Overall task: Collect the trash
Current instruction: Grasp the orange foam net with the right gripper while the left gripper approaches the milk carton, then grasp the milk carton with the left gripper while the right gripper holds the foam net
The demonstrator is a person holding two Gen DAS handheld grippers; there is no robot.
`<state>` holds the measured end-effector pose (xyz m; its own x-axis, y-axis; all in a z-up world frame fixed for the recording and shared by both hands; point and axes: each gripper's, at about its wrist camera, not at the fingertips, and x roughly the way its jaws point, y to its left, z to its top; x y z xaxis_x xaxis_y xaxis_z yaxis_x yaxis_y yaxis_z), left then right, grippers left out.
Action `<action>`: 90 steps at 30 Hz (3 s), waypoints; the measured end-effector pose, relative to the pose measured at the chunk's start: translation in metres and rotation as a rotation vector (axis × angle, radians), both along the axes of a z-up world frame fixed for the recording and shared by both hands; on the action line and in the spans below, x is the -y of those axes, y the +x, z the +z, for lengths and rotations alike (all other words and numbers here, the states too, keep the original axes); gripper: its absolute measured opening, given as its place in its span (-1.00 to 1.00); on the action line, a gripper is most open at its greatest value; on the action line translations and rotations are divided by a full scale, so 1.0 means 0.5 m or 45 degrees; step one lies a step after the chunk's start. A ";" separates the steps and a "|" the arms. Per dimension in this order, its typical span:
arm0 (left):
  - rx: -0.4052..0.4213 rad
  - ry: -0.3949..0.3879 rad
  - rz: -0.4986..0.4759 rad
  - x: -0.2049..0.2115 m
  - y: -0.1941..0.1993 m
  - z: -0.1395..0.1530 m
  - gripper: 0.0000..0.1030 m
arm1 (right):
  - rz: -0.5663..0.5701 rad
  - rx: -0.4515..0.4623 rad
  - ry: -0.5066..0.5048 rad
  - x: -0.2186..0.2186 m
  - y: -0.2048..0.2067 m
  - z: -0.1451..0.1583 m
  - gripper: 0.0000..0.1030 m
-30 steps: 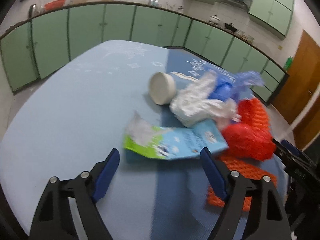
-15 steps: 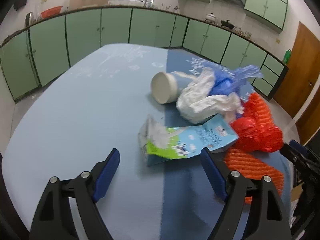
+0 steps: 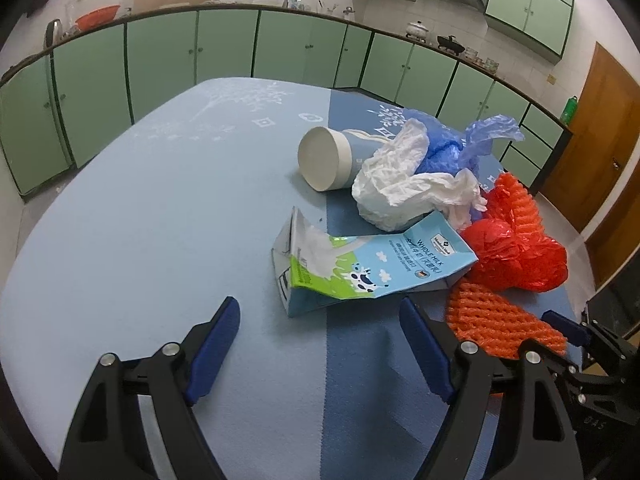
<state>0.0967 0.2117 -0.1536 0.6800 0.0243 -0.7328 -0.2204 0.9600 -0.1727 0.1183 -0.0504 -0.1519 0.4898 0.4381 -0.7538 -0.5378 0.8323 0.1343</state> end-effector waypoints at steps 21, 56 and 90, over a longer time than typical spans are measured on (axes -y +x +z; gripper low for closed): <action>0.017 -0.159 -0.095 -0.003 0.012 0.008 0.26 | -0.039 0.017 -0.018 0.030 -0.007 0.019 -0.78; 0.001 -0.044 -0.388 0.062 0.085 0.005 0.61 | -0.138 -0.004 -0.039 0.032 0.013 0.011 -0.72; 0.016 -0.030 -0.266 0.124 -0.017 0.047 0.05 | -0.166 0.023 0.046 0.065 -0.001 0.039 -0.78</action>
